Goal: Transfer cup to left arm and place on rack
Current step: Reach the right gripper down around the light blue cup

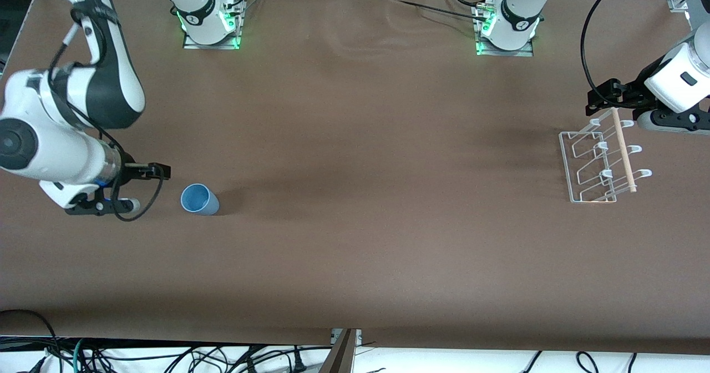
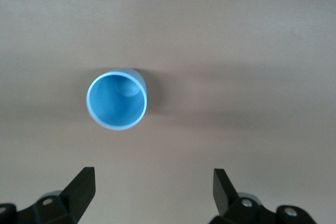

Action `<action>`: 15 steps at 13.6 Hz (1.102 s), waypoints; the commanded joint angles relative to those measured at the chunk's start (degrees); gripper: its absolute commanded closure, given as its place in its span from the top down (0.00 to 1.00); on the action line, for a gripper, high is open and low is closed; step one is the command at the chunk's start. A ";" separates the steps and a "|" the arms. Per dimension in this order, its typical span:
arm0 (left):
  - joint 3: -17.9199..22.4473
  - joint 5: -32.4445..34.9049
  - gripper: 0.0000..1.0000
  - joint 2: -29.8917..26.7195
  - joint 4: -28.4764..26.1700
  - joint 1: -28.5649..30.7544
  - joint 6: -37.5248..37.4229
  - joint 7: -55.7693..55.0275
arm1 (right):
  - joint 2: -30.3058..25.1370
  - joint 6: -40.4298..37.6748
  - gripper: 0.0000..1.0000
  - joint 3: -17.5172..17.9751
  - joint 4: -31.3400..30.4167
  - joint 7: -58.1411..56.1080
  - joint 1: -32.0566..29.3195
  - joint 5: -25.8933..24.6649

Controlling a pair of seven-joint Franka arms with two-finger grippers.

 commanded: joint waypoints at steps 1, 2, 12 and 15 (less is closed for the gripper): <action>-0.22 0.62 1.00 -0.90 -0.35 -0.08 -0.44 -0.81 | 4.04 3.63 0.99 0.58 0.22 0.45 -1.01 0.83; -0.22 0.62 1.00 -0.90 -0.35 -0.08 -0.44 -0.81 | 4.92 4.86 0.99 0.50 -0.66 0.54 -1.09 2.32; -0.13 0.62 1.00 -0.90 -0.35 -0.08 -0.88 -0.64 | 9.15 13.22 0.99 0.58 -4.09 0.63 -1.01 3.65; -0.04 0.62 1.00 0.16 -0.35 -0.08 -1.32 -1.25 | 10.38 14.19 0.97 0.58 -4.09 0.72 -1.01 5.40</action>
